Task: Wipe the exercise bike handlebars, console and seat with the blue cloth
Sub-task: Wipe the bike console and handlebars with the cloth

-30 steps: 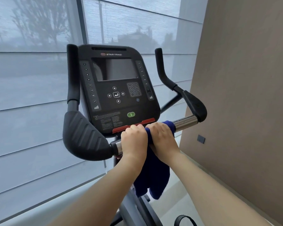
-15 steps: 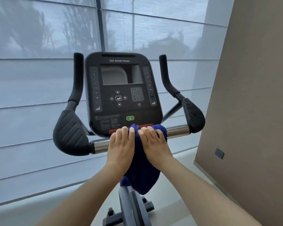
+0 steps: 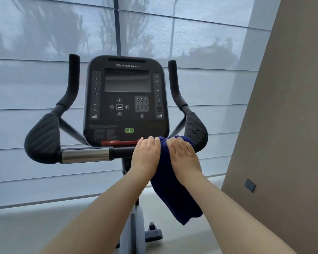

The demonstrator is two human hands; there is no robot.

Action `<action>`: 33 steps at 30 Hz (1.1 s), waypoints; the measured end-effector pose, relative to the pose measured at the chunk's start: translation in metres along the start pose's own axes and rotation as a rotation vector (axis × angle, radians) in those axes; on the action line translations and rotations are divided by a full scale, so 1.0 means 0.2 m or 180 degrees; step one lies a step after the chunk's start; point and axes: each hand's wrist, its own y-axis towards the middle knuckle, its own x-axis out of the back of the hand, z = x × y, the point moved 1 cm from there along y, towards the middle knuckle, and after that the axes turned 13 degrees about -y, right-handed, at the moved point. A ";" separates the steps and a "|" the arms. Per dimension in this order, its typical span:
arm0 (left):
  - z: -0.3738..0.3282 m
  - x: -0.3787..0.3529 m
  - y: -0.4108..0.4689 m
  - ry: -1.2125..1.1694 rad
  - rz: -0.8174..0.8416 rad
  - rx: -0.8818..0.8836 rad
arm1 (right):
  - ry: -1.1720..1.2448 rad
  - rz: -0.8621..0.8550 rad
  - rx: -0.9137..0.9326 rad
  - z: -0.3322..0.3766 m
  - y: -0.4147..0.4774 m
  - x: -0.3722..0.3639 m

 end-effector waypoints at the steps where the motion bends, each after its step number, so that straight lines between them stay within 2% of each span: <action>1: -0.01 0.00 0.03 0.0037 -0.0001 0.0031 | 0.0053 -0.0074 -0.0058 0.01 0.01 -0.01; 7: 0.01 0.00 0.12 -0.0061 0.0094 0.0122 | 0.0706 -0.0917 -0.0419 0.00 0.12 -0.02; 12: 0.02 -0.03 0.12 -0.0208 -0.0043 0.0038 | 0.0649 -0.0859 -0.0261 -0.01 0.14 -0.03; 17: 0.01 -0.05 0.07 0.0020 -0.0527 -0.0183 | 0.0623 -0.1318 -0.0686 0.06 0.11 -0.08; 20: -0.01 -0.08 0.03 0.0277 -0.1172 -0.0414 | 0.0670 -0.1375 -0.0854 0.10 0.09 -0.12; 22: -0.02 -0.10 0.02 0.0316 -0.1323 -0.0363 | 0.0720 -0.1360 -0.0825 0.09 0.08 -0.13; 25: -0.02 -0.07 0.04 0.0268 -0.1068 -0.0104 | 0.0702 -0.1354 -0.0630 0.08 0.08 -0.14; 29: -0.05 -0.02 0.10 -0.0032 -0.0106 0.0302 | 0.0817 -0.1169 -0.0219 0.02 0.05 -0.11; 33: -0.09 0.05 0.07 -0.0051 0.0359 0.0437 | 0.1153 -0.1238 0.0753 -0.17 0.01 -0.10</action>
